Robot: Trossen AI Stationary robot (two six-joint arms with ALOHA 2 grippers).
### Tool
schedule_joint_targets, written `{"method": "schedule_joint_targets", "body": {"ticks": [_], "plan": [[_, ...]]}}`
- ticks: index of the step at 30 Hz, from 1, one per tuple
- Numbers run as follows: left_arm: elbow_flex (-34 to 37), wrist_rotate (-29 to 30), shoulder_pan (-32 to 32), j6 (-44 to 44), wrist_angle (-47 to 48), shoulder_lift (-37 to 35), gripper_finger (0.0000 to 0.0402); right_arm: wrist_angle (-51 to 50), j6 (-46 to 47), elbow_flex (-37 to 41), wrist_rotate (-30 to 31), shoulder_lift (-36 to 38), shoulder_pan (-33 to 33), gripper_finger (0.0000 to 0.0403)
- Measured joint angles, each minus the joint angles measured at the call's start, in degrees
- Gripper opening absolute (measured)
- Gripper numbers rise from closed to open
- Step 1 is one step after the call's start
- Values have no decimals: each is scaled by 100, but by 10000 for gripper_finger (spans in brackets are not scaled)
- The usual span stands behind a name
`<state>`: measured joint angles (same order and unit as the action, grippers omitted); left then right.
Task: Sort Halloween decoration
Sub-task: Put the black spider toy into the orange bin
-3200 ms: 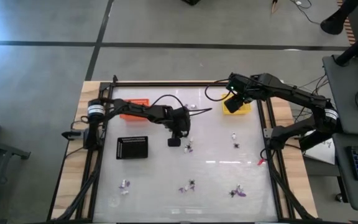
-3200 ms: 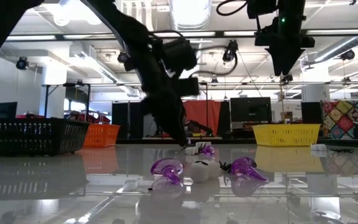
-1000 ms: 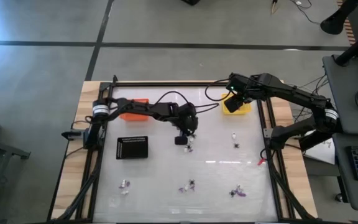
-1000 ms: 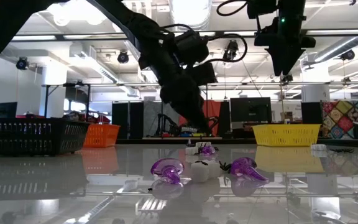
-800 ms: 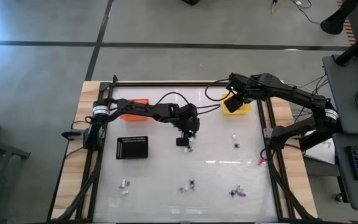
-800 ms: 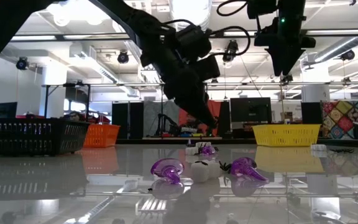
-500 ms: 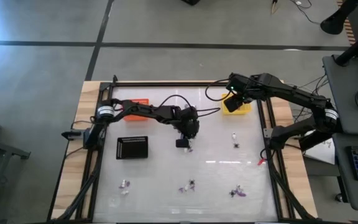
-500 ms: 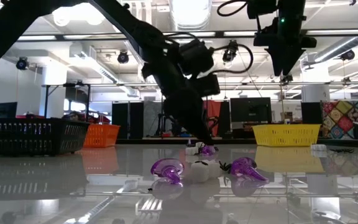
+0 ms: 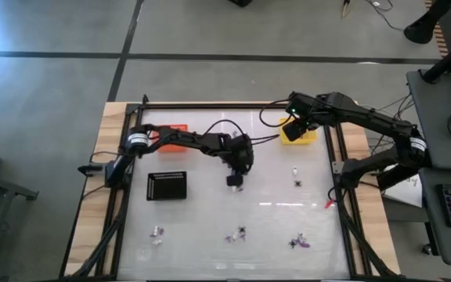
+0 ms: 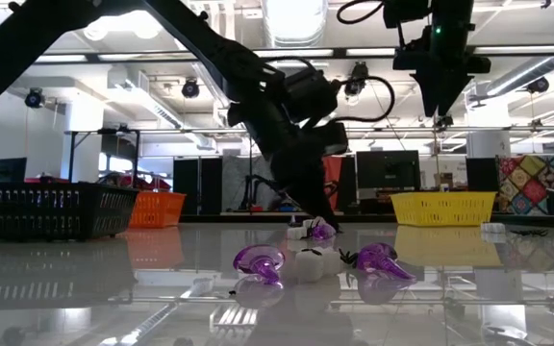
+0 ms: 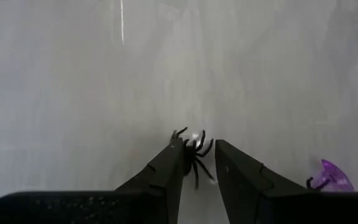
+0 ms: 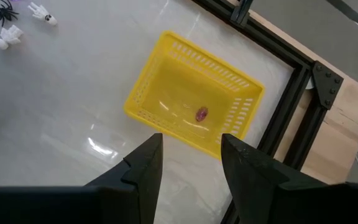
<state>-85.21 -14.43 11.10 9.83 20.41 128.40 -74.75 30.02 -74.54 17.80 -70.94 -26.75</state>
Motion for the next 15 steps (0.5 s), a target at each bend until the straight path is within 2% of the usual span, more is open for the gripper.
{"method": "schedule_joint_targets", "body": {"ticks": [3,8,11,15], "plan": [[-1,-185,21,-66,117,2,79,-1,-11,0,-2,0,1,155],[0,-112,19,-75,281,-41,70,-3,-23,0,-2,2,0,155],[0,158,7,28,403,-57,45,-1,-53,0,-2,2,0,155],[0,201,19,131,441,-68,7,-1,-59,0,0,2,1,155]]}}
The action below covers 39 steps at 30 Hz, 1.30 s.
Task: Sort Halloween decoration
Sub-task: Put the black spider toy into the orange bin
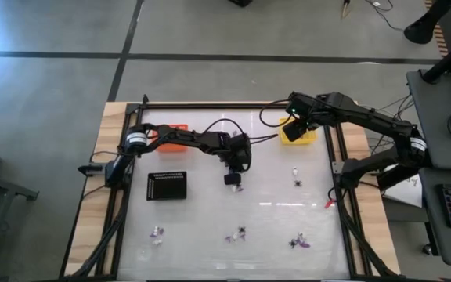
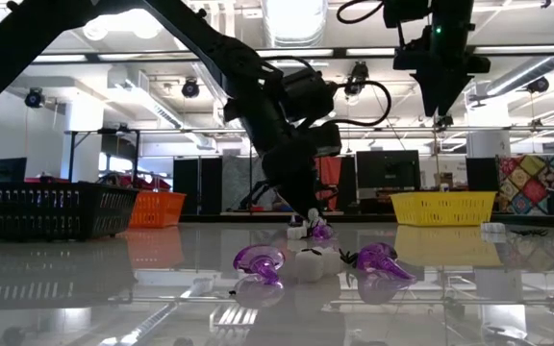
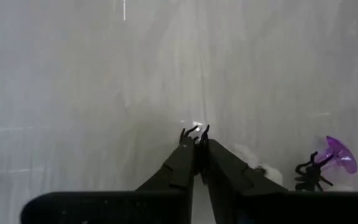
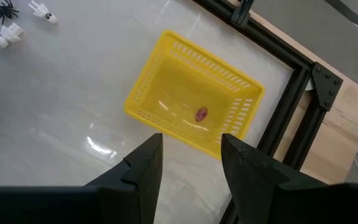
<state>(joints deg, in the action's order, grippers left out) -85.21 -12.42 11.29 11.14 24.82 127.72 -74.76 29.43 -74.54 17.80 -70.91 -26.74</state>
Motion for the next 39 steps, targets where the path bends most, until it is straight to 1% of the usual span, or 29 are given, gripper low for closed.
{"method": "schedule_joint_targets", "body": {"ticks": [4,8,15,19,24,28,33,36,39], "plan": [[-99,48,0,1,138,-2,3,0,2,0,0,0,-2,155],[-278,69,2,-2,489,-59,1,0,6,0,0,0,-2,155],[-287,155,11,31,803,-442,0,0,11,0,1,4,0,155],[-280,452,9,33,914,-653,0,2,13,0,2,4,-2,155],[-284,523,9,34,1213,-909,0,0,13,0,4,4,-1,155],[-293,507,10,57,1444,-1239,0,0,13,0,2,4,-2,155],[-174,966,67,167,1774,-1804,0,1,13,0,2,4,0,155],[-100,1007,184,168,2055,-2169,0,2,13,0,2,4,0,155],[77,1217,324,166,2265,-2536,0,2,15,0,-5,4,0,155]]}}
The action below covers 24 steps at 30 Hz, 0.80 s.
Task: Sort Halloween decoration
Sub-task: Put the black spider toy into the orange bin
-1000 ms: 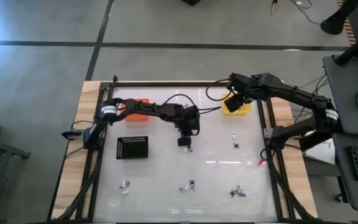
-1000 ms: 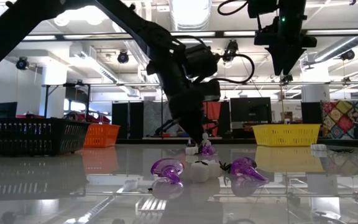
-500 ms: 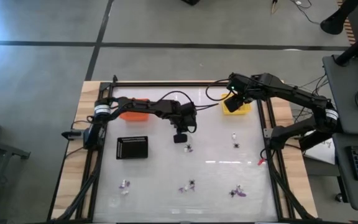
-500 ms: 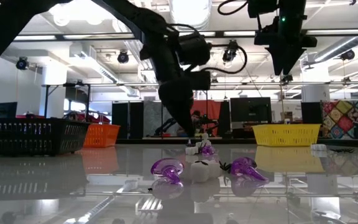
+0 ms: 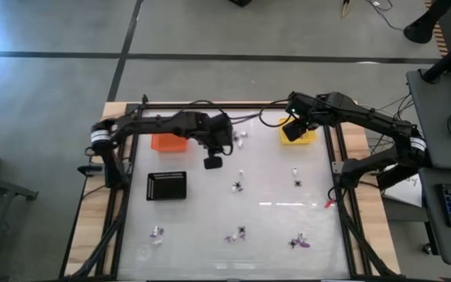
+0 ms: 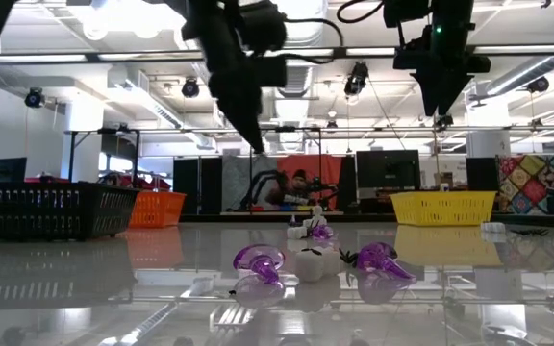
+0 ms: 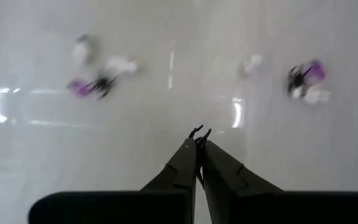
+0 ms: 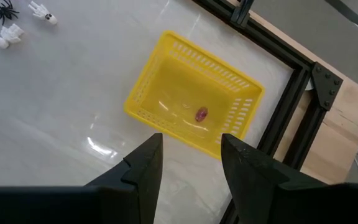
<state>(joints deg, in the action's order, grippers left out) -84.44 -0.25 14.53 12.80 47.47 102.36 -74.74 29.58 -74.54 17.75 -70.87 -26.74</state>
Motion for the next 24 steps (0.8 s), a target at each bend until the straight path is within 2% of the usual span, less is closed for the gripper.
{"method": "schedule_joint_targets", "body": {"ticks": [6,14,19,24], "plan": [[844,131,362,-88,36,-938,0,-1,0,0,-50,0,0,155],[2347,133,1125,-86,-309,-1982,0,5,40,0,-721,-45,0,155],[3010,130,1721,55,-432,-2287,0,14,111,0,-924,-113,0,155],[3381,129,2343,151,-501,-2388,0,24,385,0,-924,-179,0,155]]}}
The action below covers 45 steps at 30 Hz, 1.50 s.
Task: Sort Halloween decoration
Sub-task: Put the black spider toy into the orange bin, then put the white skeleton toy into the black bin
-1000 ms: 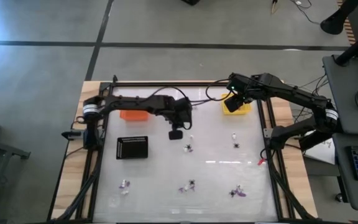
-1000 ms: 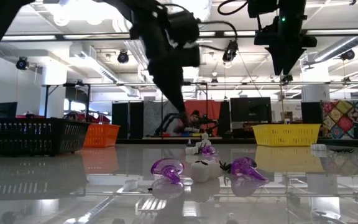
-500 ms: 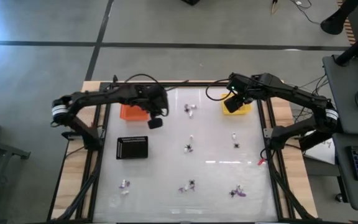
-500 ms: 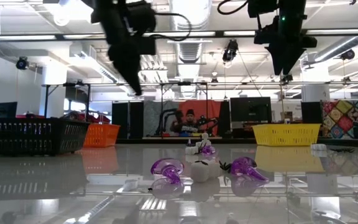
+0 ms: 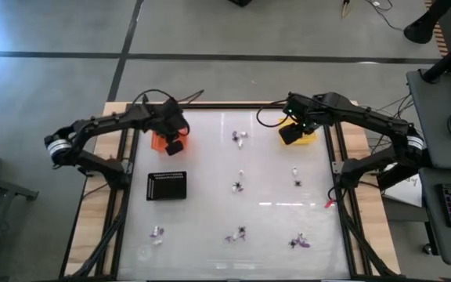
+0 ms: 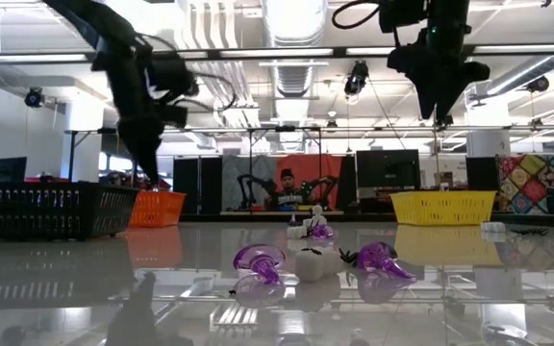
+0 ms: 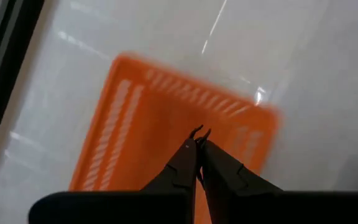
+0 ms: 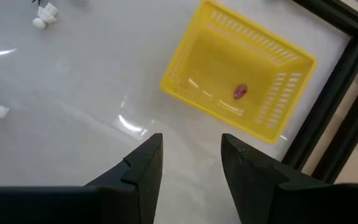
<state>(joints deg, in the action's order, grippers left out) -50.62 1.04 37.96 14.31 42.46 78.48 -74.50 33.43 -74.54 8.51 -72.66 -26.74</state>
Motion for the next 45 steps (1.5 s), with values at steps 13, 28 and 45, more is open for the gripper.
{"method": "schedule_joint_targets", "body": {"ticks": [13,28,45], "plan": [[161,-9,609,389,-38,12,50,4,114,0,0,-20,0,155],[159,-403,486,38,182,-860,100,660,35,7,35,-21,12,155],[157,-774,310,-435,270,-2113,100,1431,560,26,-305,-1400,1552,155]]}}
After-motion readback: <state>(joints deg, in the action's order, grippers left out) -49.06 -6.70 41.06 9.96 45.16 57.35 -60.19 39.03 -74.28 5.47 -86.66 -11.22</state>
